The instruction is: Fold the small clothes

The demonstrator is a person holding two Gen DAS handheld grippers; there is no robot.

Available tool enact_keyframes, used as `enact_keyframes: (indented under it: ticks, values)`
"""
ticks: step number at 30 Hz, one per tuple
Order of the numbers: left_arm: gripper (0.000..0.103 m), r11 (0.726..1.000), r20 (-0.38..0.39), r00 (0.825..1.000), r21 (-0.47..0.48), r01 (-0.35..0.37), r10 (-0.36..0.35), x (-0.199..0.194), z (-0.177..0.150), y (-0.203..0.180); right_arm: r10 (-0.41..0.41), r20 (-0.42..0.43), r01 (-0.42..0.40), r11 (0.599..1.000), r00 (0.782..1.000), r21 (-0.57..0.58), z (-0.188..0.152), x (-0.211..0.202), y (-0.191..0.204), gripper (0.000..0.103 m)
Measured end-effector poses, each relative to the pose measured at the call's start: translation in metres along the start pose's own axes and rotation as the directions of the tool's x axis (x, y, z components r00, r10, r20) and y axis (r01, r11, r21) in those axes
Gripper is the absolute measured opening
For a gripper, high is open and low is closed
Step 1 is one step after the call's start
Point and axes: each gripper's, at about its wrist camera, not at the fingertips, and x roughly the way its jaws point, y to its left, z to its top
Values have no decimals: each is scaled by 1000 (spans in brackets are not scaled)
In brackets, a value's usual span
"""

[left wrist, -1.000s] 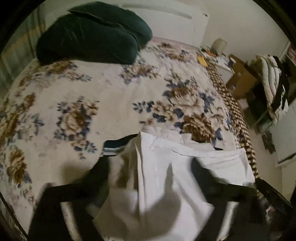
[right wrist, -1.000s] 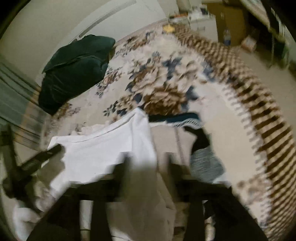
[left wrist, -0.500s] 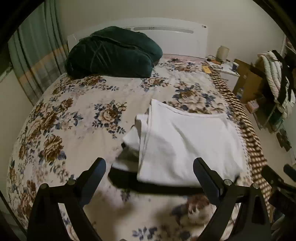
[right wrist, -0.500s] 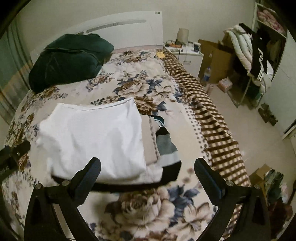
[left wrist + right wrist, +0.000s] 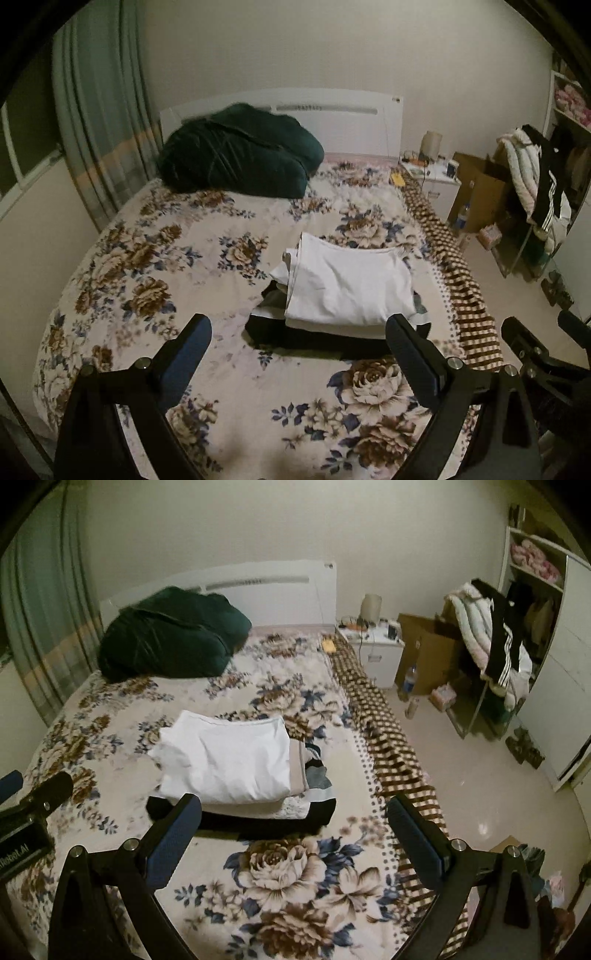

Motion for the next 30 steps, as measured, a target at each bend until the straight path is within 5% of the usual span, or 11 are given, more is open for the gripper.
enact_keyframes:
  ticks: [15, 30]
  values:
    - [96, 998, 106, 994, -55, -31, 37, -140, -35, -4, 54, 128, -48, 998, 990, -48, -35, -211, -30, 103]
    - [100, 999, 103, 994, -33, -40, 43, -185, -51, -2, 49, 177, -39, 998, 983, -59, -35, -292, -37, 103]
